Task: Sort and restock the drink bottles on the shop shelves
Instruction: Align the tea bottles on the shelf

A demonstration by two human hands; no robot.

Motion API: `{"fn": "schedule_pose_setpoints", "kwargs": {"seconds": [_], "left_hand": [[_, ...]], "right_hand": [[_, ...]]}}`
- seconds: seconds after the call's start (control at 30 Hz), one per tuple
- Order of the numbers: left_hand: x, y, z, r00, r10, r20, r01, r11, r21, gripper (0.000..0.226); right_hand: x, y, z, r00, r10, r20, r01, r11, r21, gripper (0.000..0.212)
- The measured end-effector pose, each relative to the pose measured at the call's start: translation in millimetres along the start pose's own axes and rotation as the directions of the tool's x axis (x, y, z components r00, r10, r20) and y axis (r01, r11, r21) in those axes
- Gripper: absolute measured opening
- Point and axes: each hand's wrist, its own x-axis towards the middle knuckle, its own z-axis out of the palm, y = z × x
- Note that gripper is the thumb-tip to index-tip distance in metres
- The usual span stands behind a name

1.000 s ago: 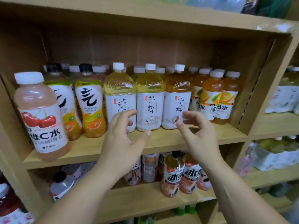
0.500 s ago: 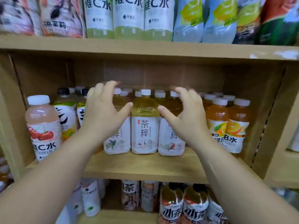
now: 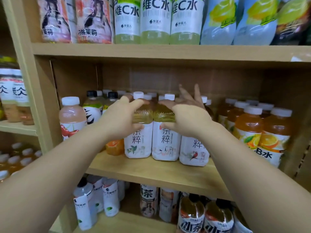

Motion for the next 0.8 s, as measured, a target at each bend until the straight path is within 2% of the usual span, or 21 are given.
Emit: {"fn": "schedule_pose_setpoints", "kwargs": {"seconds": [0.13, 0.2, 0.37, 0.47, 0.57, 0.63, 0.7, 0.73, 0.8], "left_hand": [[-15, -8, 7, 0.993, 0.053, -0.103, -0.065, 0.991, -0.121, 0.077], [-26, -12, 12, 0.98, 0.098, -0.174, -0.121, 0.984, -0.129, 0.077], [-48, -23, 33, 0.897, 0.224, -0.381, -0.286, 0.952, -0.113, 0.07], [-56, -31, 44, 0.829, 0.258, -0.495, -0.4, 0.894, -0.203, 0.064], [-62, -33, 53, 0.787, 0.231, -0.573, -0.488, 0.801, -0.348, 0.071], [-67, -34, 58, 0.824, 0.121, -0.553, -0.445, 0.744, -0.5, 0.089], [-72, -34, 56, 0.918, -0.03, -0.395, -0.275, 0.67, -0.689, 0.109], [-75, -34, 55, 0.95, -0.064, -0.305, -0.196, 0.639, -0.744, 0.114], [-80, -36, 56, 0.972, -0.054, -0.23, -0.145, 0.631, -0.762, 0.115]], "right_hand": [[-9, -2, 2, 0.996, -0.018, -0.091, 0.027, 0.995, 0.093, 0.083], [-17, -4, 4, 0.986, -0.027, -0.164, 0.054, 0.985, 0.162, 0.08], [-41, -12, 18, 0.973, 0.014, -0.23, 0.073, 0.928, 0.366, 0.078], [-51, -19, 24, 0.954, -0.002, -0.299, 0.118, 0.92, 0.373, 0.078], [-59, -27, 23, 0.941, 0.021, -0.339, 0.137, 0.891, 0.434, 0.079], [-65, -34, 21, 0.926, 0.063, -0.373, 0.148, 0.846, 0.511, 0.09], [-71, -40, 17, 0.921, 0.167, -0.351, 0.074, 0.811, 0.58, 0.114], [-74, -43, 14, 0.925, 0.223, -0.307, 0.008, 0.798, 0.603, 0.124], [-80, -49, 13, 0.929, 0.296, -0.221, -0.11, 0.794, 0.598, 0.13]]}}
